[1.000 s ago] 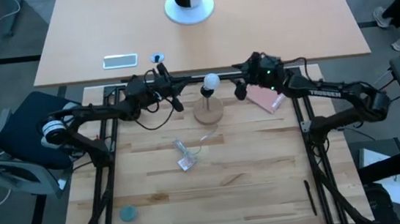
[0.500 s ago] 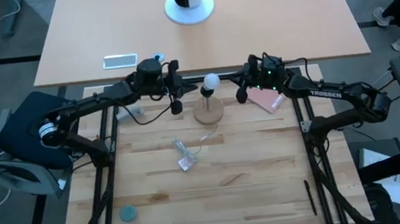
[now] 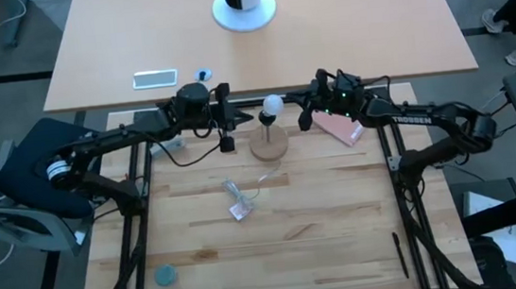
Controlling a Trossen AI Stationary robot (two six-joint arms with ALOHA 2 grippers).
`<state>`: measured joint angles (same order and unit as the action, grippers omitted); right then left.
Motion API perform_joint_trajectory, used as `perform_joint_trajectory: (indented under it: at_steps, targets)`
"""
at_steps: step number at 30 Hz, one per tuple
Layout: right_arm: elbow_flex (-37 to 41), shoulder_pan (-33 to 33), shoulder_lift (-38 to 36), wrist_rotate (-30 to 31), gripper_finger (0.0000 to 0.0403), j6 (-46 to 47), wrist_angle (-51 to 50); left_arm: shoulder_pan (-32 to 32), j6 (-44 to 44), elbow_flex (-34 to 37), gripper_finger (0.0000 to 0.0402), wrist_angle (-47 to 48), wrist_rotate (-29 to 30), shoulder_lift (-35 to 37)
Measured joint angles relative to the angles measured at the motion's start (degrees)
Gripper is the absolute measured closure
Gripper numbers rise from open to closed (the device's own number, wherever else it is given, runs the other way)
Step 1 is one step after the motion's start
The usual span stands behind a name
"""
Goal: Screw lightbulb
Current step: Insert the lightbulb on the desk lamp
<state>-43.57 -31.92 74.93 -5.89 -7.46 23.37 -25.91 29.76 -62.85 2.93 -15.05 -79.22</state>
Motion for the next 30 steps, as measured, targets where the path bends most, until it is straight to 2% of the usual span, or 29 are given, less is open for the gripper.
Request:
perform_joint_trajectory:
  at_steps: [8, 13, 30]
  targets:
    - [0.0, 2.2, -2.6, -0.2, 0.0403, -1.5, -1.2, 0.1, 0.4, 0.0, 0.0401, -2.2, -0.9, 0.5]
    - [0.0, 2.8, -5.1, -0.4, 0.0403, -2.1, -3.0, 0.8, 0.7, 0.0, 0.0401, -7.0, -1.0, -1.5]
    - [0.0, 3.8, -4.0, -2.2, 0.0403, -3.1, -1.0, 1.5, -1.1, 0.0, 0.0401, -14.4, -0.3, -4.9]
